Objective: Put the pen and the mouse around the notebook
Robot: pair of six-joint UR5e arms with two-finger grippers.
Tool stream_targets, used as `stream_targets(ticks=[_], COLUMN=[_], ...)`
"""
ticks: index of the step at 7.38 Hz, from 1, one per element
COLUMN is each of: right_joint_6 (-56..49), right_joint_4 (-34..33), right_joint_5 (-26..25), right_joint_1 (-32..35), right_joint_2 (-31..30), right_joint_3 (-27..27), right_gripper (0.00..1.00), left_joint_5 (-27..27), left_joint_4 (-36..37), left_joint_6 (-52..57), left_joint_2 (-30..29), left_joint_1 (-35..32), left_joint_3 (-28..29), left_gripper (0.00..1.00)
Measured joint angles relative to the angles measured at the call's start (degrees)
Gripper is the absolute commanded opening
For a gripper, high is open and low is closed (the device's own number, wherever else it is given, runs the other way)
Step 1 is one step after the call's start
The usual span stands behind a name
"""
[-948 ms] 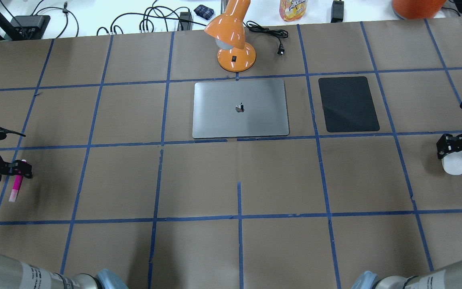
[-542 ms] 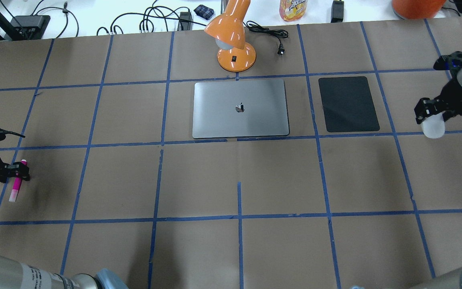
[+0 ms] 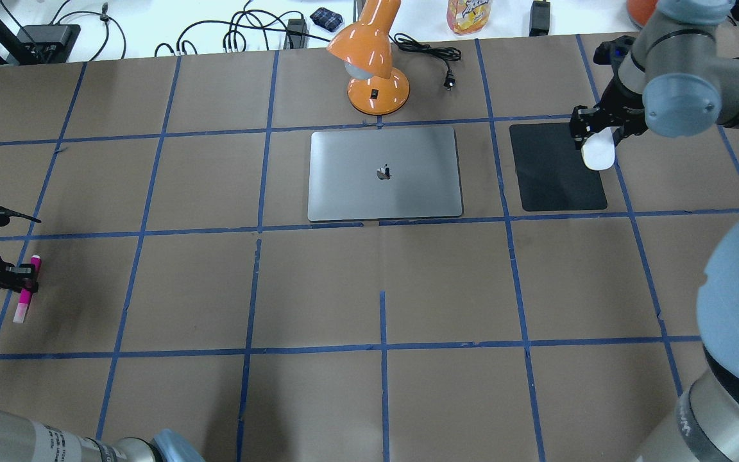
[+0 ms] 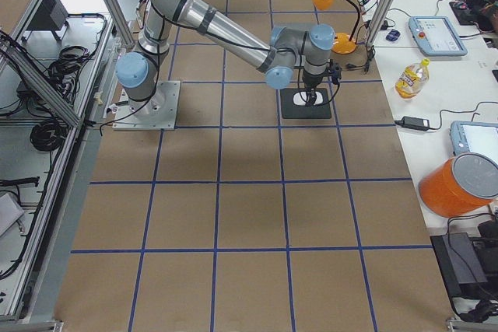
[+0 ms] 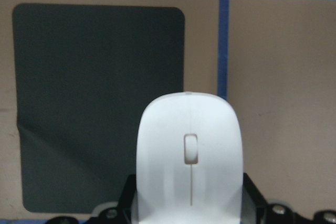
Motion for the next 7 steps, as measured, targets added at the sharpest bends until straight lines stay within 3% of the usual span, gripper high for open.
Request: stream_targets(ticks=[1,4,6,7], right_joint_6=[1.43,3.86,4.02,3.97], right_joint_4=[-0.98,-1.65,-3.08,-4.25], right_joint_5=[0.1,0.28,0.24,0.26], right_joint_1=[1.08,1.8,1.99,2.02], right_joint_2=[1.47,3.9,4.47,4.5], right_joint_3=[-0.09,0.49,1.32,1.6], right_gripper=[0.37,0.4,1.0,1.0], left_joint_5=[-0.31,-0.61,-0.3,-0.18], left_joint_4=[-0.11,-6.71,-17.53,-22.77], left_joint_6=[0.22,0.05,-5.35,-11.09], left_joint_2=[0.04,3.62,10.44,13.77], left_joint_1=[0.02,-0.85,-4.72,-8.05], left_joint_3=[0.03,0.81,1.01,0.76], left_gripper=[0.05,0.05,0.05,0.05])
